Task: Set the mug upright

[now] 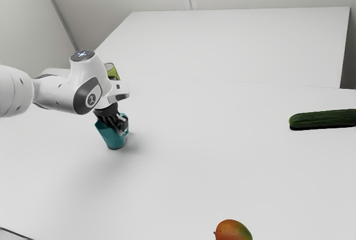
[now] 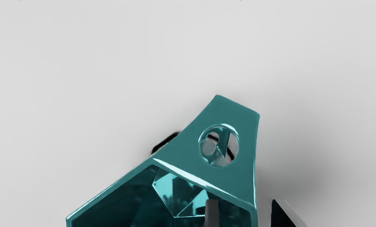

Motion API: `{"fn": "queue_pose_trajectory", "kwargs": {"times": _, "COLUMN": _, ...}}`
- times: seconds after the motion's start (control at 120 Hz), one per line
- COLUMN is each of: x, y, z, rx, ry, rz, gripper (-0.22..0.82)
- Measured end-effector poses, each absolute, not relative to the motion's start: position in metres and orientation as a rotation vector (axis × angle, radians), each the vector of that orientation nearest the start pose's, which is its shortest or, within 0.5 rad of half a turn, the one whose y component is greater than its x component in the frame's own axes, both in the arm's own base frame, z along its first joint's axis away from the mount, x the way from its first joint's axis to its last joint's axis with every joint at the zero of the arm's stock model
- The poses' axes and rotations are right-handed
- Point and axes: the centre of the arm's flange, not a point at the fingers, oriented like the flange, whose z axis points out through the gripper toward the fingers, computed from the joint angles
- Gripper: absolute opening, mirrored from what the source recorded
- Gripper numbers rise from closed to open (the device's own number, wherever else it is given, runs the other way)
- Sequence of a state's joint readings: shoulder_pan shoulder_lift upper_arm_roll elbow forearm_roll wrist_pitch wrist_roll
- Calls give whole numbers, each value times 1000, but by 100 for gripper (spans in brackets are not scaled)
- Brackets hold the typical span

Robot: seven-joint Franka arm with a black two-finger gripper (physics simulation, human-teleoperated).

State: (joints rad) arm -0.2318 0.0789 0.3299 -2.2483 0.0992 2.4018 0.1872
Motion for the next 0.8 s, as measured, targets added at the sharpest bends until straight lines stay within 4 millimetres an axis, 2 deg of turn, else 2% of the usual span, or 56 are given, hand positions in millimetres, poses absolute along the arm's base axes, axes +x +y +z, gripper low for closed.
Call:
{"fn": "queue_pose_trajectory", "kwargs": {"times": 0.075, "x": 537, "y": 52, "z": 343, "rx": -3022, "ry": 252, "rz": -103, "gripper": 25}}
{"fn": "queue_pose_trajectory", "kwargs": {"times": 0.158, "x": 540, "y": 53, "z": 349, "rx": -3020, "ry": 257, "rz": -120, "gripper": 36}}
{"fn": "queue_pose_trajectory", "kwargs": {"times": 0.3, "x": 542, "y": 55, "z": 367, "rx": -3021, "ry": 259, "rz": -153, "gripper": 48}}
{"fn": "queue_pose_trajectory", "kwargs": {"times": 0.358, "x": 546, "y": 57, "z": 380, "rx": -3022, "ry": 256, "rz": -173, "gripper": 51}}
{"fn": "queue_pose_trajectory", "kwargs": {"times": 0.592, "x": 567, "y": 65, "z": 464, "rx": -3015, "ry": 240, "rz": -232, "gripper": 57}}
{"fn": "queue_pose_trajectory", "kwargs": {"times": 0.8, "x": 581, "y": 73, "z": 565, "rx": -2984, "ry": 236, "rz": -298, "gripper": 59}}
